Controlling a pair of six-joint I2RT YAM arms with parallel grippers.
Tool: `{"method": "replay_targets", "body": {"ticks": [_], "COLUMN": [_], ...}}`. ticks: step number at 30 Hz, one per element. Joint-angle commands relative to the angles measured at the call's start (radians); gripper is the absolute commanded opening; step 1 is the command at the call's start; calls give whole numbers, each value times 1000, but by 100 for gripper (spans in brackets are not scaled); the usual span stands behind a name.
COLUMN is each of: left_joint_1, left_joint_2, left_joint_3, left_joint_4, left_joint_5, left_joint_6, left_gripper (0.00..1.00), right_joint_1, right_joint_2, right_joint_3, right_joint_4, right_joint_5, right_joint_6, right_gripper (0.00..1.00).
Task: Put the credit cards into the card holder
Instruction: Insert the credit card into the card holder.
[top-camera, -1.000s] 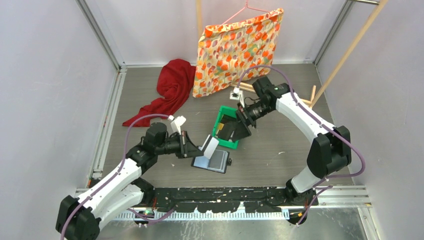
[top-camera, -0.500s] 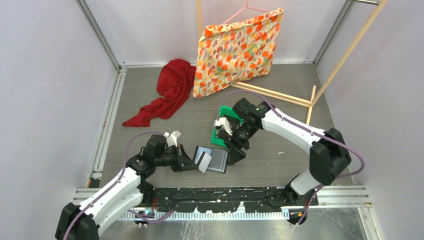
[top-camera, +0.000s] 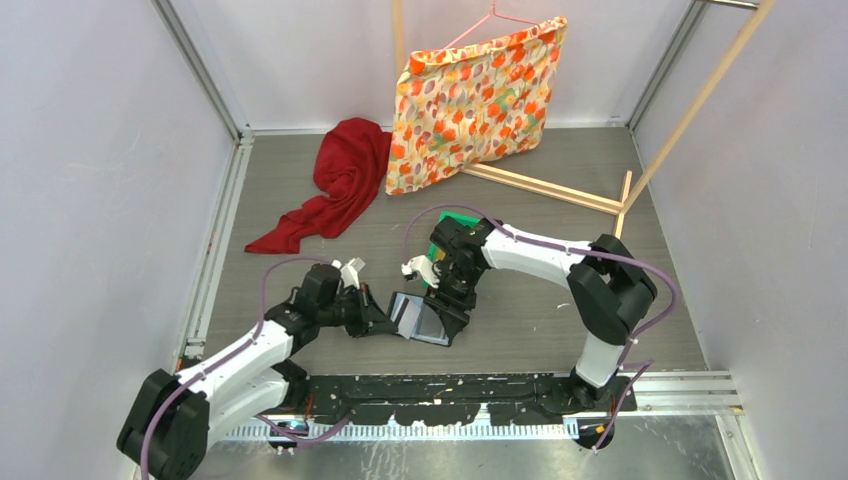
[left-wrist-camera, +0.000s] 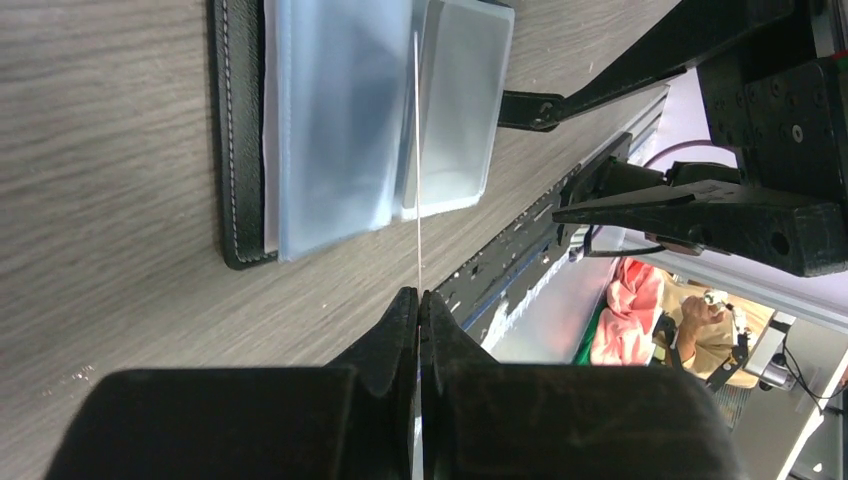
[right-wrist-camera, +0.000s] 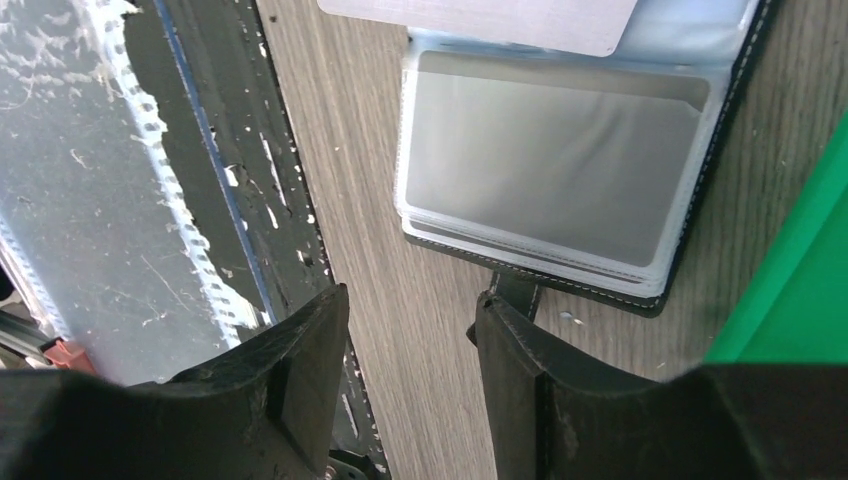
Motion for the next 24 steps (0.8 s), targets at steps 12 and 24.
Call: {"method": "replay_targets", "body": {"ticks": [12,24], "left_joint_1": [32,35], "left_joint_2": [118,16], "left_joint_3": [11,-12], "left_joint_4": [167,146], "left_joint_5": [59,34], "left_joint_6": [91,76], "left_gripper": [0,0], "right_joint_1": [12,13], "right_joint_2": [52,63], "right_joint_3": [46,43], "right_joint_4": [3,4], "right_joint_5": [52,56], "right_joint_6": [-1,2], "right_gripper": [54,54]}}
